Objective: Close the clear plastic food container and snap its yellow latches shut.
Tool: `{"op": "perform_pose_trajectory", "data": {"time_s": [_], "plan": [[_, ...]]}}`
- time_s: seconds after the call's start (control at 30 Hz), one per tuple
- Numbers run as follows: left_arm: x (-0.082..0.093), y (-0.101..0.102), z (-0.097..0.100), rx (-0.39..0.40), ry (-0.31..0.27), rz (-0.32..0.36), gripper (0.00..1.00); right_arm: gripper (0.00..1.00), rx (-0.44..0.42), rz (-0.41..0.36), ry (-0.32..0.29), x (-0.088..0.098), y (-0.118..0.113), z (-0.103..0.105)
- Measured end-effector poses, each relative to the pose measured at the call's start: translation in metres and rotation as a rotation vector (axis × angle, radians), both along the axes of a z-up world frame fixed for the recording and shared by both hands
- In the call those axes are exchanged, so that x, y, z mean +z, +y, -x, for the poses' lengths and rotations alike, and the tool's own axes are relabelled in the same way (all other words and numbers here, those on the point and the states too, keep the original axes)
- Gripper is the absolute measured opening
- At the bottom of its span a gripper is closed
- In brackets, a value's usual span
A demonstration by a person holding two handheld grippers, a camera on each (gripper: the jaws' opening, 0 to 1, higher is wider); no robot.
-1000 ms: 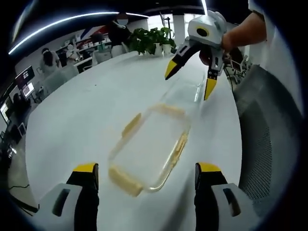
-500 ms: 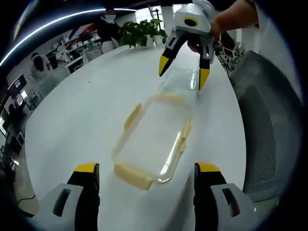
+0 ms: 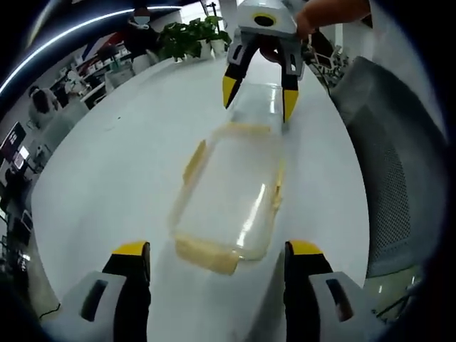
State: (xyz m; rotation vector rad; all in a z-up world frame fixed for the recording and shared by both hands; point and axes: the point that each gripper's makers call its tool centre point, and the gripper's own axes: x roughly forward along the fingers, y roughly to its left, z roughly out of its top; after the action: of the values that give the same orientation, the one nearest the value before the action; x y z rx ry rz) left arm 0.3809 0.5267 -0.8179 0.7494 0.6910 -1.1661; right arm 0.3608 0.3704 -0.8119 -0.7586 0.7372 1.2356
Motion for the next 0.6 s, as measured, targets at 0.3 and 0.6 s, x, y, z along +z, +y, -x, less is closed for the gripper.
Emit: {"op": "perform_pose_trajectory", "data": {"time_s": [0.3,0.6], "plan": [[-0.004,0.002,-0.004,-0.062,0.015,-0.040,0.72,0.51,0.026,0.024,0.027,-0.007,0.002,-0.001],[-0.013,0.005,-0.002,-0.153,0.026,-0.103,0.70,0.50,0.052,0.049,0.046,-0.013,0.003,-0.001]]}}
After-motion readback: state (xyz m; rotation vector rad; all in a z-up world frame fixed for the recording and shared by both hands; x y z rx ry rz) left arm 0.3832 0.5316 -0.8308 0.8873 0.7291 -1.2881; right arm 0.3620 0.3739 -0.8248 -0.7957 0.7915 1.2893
